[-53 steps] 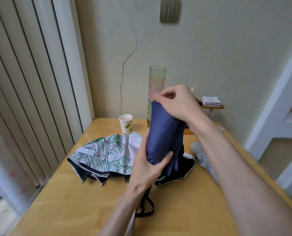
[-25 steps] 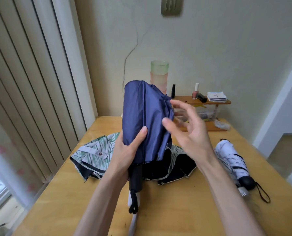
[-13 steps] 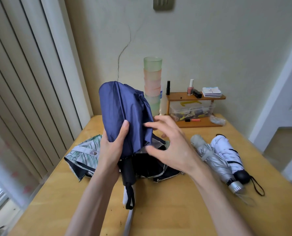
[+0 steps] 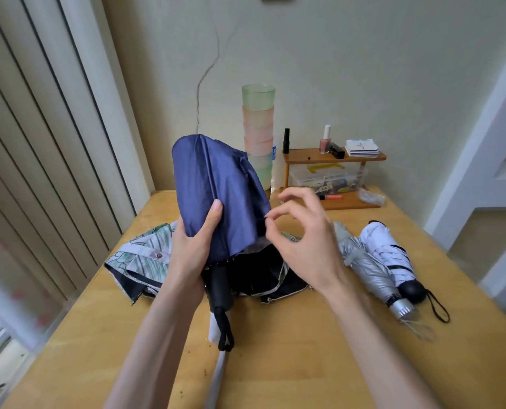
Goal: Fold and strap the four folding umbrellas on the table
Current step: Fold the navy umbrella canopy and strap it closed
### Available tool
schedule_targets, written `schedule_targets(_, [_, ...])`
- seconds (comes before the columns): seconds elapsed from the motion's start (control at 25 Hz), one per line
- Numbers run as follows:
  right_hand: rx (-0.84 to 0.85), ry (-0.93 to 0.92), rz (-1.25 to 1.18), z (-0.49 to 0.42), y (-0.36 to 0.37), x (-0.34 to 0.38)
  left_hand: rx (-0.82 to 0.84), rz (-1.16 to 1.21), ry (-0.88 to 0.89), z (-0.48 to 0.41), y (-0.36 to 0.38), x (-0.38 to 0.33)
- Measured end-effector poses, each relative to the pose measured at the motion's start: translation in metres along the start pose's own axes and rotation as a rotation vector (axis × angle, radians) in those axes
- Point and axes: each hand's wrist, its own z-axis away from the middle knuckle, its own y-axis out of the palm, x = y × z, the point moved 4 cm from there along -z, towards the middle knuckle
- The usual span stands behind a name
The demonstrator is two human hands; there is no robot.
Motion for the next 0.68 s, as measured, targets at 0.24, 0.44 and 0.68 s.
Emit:
schedule_targets(0.24, [0.040, 0.239, -0.244, 0.001, -0.002, -0.010, -0.009, 0.038, -0.028, -0.004, -0.005, 0.003])
schedule_targets(0.44, [0.088, -0.032, 0.097, 0.005, 0.007, 0.002, 0.016, -0.020, 0.015, -0.003, 0.001, 0.007])
schedule_targets(0.68, [-0.225, 0.165, 0.092, 0.014, -0.012, -0.004, 0.029, -0.060, 0.038, 0.002, 0.000, 0.007])
